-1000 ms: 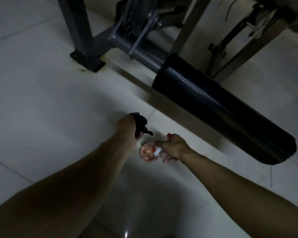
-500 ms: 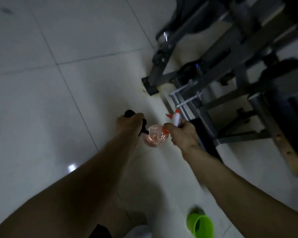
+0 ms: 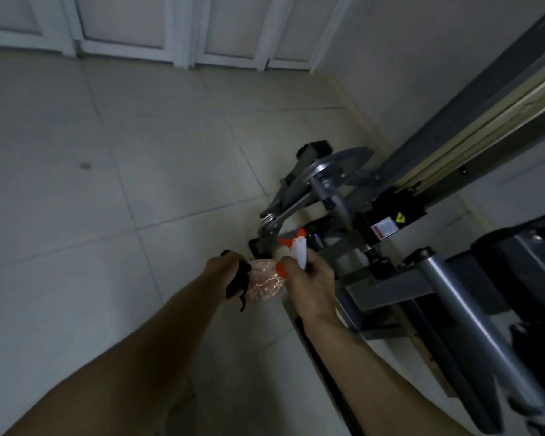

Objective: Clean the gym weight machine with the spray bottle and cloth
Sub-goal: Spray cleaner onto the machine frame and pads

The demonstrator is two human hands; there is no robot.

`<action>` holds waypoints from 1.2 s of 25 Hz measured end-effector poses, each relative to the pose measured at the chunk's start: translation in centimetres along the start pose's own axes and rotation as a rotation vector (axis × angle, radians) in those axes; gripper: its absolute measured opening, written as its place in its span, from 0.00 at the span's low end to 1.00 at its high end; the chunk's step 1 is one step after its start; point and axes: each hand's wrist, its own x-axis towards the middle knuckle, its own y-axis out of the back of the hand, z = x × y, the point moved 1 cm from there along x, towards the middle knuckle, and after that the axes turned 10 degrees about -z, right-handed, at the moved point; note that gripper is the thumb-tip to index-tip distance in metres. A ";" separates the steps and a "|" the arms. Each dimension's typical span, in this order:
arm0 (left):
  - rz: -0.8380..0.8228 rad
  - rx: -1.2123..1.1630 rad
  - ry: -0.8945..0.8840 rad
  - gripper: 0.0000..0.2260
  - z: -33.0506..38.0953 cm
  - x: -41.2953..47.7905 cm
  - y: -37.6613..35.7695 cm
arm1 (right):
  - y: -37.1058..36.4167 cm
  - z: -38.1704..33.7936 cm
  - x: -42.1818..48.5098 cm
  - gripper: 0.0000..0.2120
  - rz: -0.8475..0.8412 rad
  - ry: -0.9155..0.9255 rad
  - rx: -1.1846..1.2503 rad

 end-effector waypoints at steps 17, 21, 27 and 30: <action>-0.305 0.567 -0.374 0.12 18.2 -6.1 -14.7 | 5.7 -7.3 6.7 0.12 0.406 -0.167 -0.056; -0.268 0.546 -0.334 0.06 18.4 -2.6 -14.1 | 5.2 -4.5 11.8 0.12 0.361 -0.334 0.014; -0.225 0.572 -0.318 0.03 21.8 -0.2 -15.5 | 3.9 -2.3 16.7 0.25 0.372 -0.345 0.135; -0.255 0.561 -0.342 0.02 24.5 -0.4 -18.5 | 4.6 -2.4 17.8 0.26 0.443 -0.325 0.245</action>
